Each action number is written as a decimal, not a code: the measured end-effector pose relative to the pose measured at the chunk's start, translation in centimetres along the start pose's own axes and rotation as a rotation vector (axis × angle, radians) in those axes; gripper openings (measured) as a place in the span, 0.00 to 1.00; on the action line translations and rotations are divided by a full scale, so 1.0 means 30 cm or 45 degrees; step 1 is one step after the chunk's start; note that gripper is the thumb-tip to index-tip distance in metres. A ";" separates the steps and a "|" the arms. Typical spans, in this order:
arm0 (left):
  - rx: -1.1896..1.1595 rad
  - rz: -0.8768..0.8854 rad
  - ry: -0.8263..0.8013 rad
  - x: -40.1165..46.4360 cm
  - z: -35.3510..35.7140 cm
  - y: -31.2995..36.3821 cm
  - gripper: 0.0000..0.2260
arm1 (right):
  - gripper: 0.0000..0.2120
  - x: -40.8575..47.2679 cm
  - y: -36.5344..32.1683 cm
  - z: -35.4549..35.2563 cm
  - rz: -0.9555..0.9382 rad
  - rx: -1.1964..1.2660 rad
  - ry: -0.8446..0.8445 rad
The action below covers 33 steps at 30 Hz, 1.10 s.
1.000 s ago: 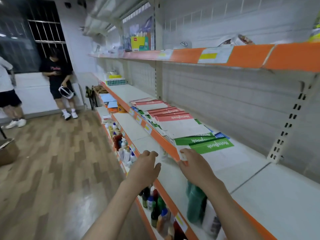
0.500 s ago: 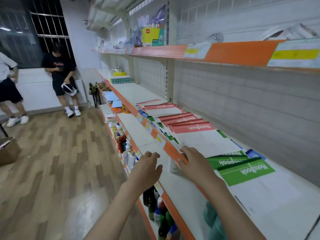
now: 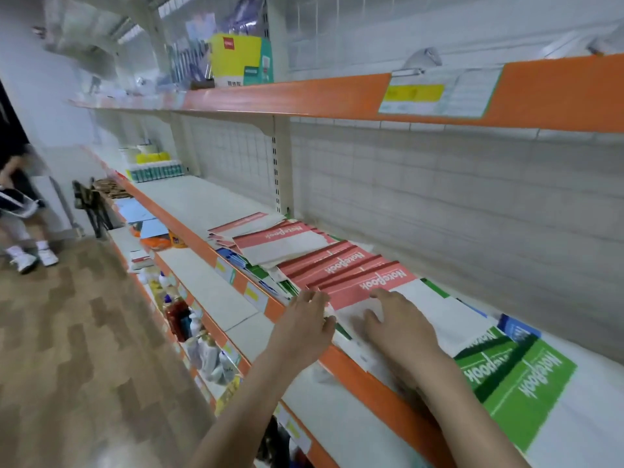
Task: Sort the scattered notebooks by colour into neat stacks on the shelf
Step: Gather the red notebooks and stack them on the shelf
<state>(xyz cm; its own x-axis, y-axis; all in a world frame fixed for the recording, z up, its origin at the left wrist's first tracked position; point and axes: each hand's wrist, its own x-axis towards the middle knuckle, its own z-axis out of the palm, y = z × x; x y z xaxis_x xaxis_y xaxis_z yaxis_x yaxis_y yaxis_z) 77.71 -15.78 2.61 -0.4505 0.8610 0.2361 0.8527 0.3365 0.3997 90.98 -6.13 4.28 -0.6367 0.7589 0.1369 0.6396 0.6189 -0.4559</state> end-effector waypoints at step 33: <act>0.008 0.437 -0.328 0.534 0.070 -0.204 0.20 | 0.23 0.365 -0.122 0.035 0.759 0.078 0.390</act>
<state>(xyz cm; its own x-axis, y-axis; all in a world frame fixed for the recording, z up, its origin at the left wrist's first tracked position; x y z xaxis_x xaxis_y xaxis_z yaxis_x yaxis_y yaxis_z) 65.84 -3.24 2.08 -0.0597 0.9903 0.1251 0.9435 0.0151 0.3311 81.22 -0.29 6.51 -0.0253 0.9960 0.0852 0.8128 0.0701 -0.5783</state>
